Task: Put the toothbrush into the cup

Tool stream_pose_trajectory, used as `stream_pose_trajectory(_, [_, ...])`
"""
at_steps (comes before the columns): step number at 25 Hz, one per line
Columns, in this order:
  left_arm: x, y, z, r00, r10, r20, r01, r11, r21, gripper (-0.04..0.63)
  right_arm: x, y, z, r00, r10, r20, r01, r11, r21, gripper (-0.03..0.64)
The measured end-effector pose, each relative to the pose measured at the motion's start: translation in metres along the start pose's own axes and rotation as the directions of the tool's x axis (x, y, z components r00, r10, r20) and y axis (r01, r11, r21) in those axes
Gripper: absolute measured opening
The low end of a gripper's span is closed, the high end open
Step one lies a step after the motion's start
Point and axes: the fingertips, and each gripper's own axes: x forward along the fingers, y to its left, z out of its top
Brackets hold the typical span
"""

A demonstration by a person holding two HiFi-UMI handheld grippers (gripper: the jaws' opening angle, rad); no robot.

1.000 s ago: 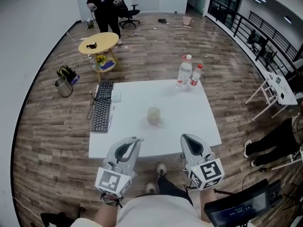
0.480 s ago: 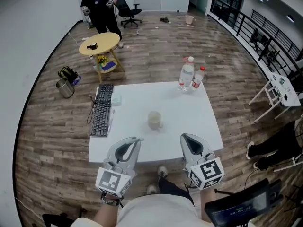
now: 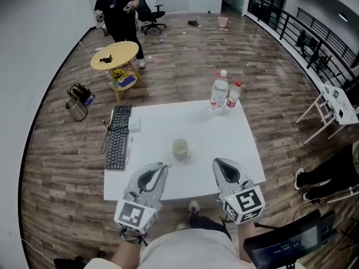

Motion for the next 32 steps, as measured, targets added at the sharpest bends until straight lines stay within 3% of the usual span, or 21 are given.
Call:
stream_pose_trajectory(26, [0.091, 0.019, -0.005, 0.998, 0.019, -0.059, -0.020, 1.000, -0.021, 0.052, 0.064, -0.062, 0.003, 0.998, 0.069, 0.006, -0.069, 0.997, 0.017, 0.002])
stream_pose_trajectory(32, [0.106, 0.024, -0.010, 0.993, 0.040, -0.114, -0.033, 0.998, 0.058, 0.052, 0.076, -0.062, 0.020, 0.987, 0.142, 0.076, -0.143, 0.990, 0.008, 0.002])
